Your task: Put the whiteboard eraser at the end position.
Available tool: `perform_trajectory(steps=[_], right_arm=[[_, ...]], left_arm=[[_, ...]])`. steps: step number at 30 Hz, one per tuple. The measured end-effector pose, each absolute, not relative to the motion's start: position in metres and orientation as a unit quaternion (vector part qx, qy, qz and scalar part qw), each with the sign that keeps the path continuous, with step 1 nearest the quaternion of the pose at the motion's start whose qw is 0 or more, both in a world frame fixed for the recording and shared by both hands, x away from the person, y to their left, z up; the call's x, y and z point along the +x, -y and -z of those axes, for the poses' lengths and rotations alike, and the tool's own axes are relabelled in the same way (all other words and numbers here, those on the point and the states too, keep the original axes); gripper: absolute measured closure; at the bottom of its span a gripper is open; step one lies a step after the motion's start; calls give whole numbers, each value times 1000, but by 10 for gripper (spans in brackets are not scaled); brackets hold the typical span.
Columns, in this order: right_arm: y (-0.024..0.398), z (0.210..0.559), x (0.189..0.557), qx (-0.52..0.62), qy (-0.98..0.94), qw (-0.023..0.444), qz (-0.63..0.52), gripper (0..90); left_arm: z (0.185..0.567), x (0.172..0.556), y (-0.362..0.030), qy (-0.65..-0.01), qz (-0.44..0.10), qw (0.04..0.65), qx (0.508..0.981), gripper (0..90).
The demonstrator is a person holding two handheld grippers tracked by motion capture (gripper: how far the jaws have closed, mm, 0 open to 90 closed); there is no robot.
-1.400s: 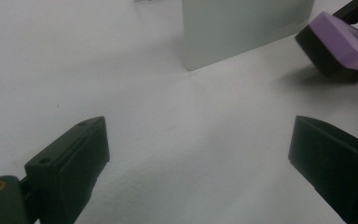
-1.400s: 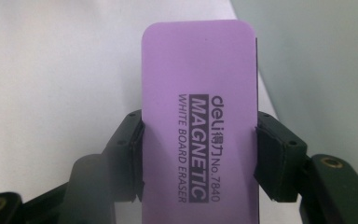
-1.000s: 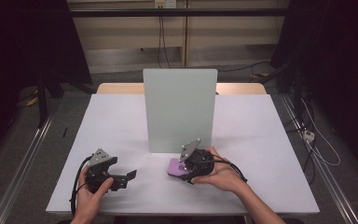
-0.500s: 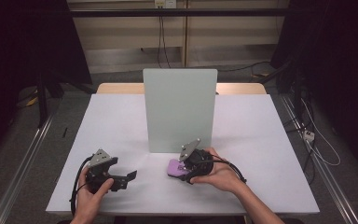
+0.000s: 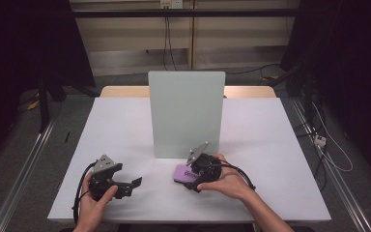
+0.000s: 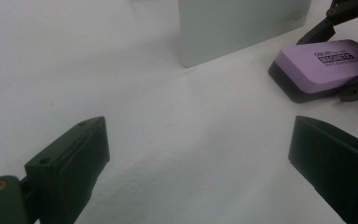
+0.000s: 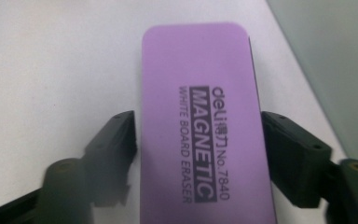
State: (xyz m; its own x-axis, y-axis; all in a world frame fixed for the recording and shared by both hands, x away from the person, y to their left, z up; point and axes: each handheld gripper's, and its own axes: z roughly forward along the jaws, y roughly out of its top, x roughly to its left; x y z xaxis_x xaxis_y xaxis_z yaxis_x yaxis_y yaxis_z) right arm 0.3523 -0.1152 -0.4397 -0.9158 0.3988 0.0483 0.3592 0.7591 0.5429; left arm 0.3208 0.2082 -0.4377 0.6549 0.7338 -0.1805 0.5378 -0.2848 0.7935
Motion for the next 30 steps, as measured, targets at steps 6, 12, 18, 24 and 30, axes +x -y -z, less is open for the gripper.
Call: perform_trajectory(steps=[6,12,18,24,30], right_arm=[[121,436,353,226,-925,48,-301,125],[134,434,348,263,-910,71,-312,85],[157,428,340,315,-869,95,-369,70],[178,416,334,346,-841,126,-395,61],[202,417,324,388,-809,163,-412,68]], left_arm=[[437,320,-208,-399,-112,441,796,51],[438,321,-209,-400,-115,442,795,52],[438,321,-208,-401,-114,440,796,51],[437,321,-210,-400,-117,438,797,52],[436,321,-209,-404,-119,443,792,51]])
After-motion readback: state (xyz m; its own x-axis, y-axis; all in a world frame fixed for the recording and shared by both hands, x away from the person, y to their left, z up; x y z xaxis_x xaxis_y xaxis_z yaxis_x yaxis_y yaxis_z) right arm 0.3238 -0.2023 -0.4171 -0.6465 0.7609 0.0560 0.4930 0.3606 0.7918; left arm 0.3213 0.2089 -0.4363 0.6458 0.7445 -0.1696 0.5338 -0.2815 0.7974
